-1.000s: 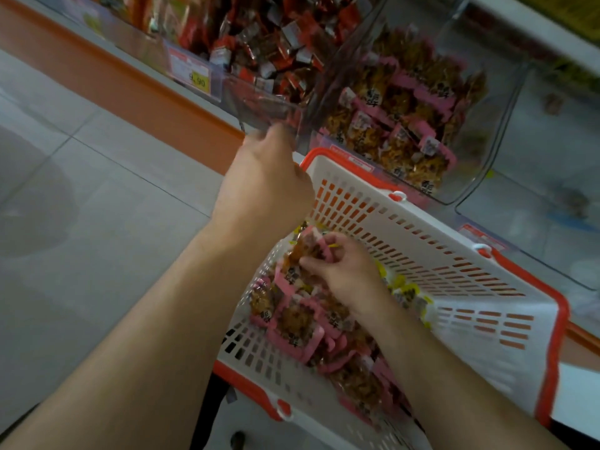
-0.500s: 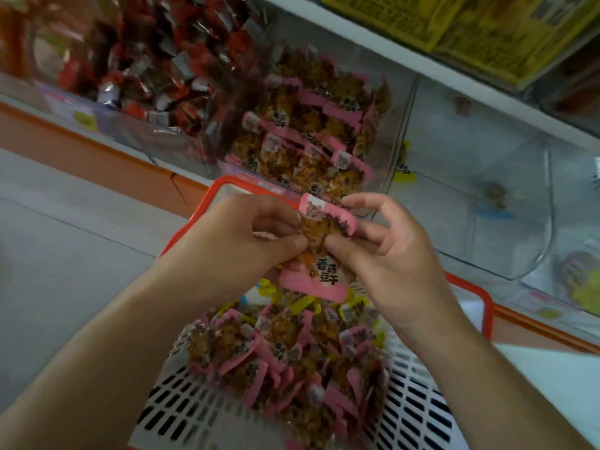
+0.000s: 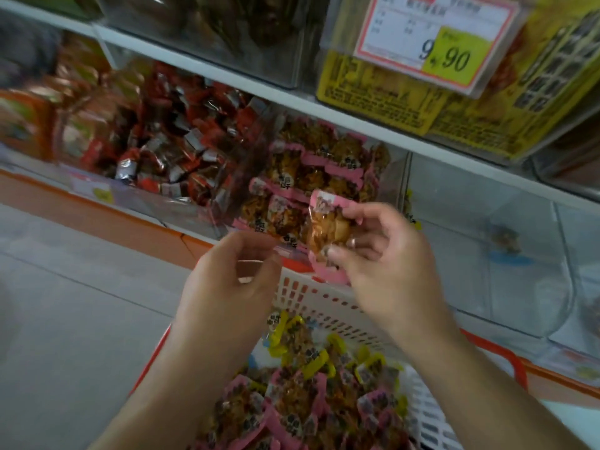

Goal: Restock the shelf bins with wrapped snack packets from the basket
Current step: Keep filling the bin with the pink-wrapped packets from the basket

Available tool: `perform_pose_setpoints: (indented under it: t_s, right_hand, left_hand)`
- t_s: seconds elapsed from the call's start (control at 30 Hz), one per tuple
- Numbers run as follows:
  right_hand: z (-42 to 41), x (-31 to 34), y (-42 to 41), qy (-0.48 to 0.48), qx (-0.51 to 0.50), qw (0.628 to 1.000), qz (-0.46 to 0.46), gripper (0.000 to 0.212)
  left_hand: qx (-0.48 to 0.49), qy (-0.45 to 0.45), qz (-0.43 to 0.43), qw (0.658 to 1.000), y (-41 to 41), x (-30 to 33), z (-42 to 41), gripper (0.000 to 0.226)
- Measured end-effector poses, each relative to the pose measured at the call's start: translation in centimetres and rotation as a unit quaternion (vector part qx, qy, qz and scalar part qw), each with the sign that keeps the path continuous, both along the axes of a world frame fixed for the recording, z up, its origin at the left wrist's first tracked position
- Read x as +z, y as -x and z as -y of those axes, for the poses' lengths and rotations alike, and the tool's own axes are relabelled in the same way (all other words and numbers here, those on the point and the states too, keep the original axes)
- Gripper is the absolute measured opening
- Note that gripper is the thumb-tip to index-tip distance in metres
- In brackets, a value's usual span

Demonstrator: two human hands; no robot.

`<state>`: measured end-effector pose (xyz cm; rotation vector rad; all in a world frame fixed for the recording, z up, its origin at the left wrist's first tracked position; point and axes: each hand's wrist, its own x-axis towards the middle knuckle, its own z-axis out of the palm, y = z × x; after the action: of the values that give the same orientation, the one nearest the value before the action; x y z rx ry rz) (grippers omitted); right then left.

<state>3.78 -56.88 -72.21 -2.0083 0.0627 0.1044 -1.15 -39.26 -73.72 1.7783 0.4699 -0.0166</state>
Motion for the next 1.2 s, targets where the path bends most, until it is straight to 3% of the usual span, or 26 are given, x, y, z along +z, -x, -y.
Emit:
perform_pose_setpoints:
  t_s: [0.2, 0.37, 0.5, 0.67, 0.83, 1.03, 1.2]
  right_hand:
    - [-3.5, -1.5, -10.8, 0.055, -0.023, 0.997, 0.057, 0.044]
    - [-5.1, -3.4, -14.3, -0.016, -0.021, 1.0, 0.008, 0.039]
    - [-4.9, -4.7, -14.8, 0.161, 0.002, 0.986, 0.053, 0.044]
    - [-5.2, -5.0, -14.5, 0.356, 0.027, 0.93, 0.087, 0.048]
    - [-5.9, -4.6, -14.0, 0.449, 0.042, 0.89, 0.071, 0.054]
    - [-5.6, -4.0, -13.1, 0.395, 0.044, 0.915, 0.073, 0.054]
    - [-4.6, -2.5, -9.8, 0.328, 0.045, 0.931, 0.152, 0.037]
  left_hand:
    - [0.048, -0.001, -0.018, 0.999, -0.3, 0.5, -2.1, 0.023]
    - [0.056, 0.031, -0.016, 0.998, -0.7, 0.8, -2.5, 0.023]
    - [0.052, 0.022, -0.01, 0.998, -0.9, 1.0, -2.8, 0.022]
    - [0.046, -0.002, -0.016, 0.999, -0.7, 1.3, -2.9, 0.023]
    - [0.052, -0.033, -0.033, 0.998, -0.5, 1.7, -2.8, 0.021]
    - [0.057, -0.055, -0.041, 0.996, -0.6, 1.9, -2.6, 0.022]
    - [0.059, -0.098, -0.042, 0.993, -1.0, 2.1, -3.1, 0.023]
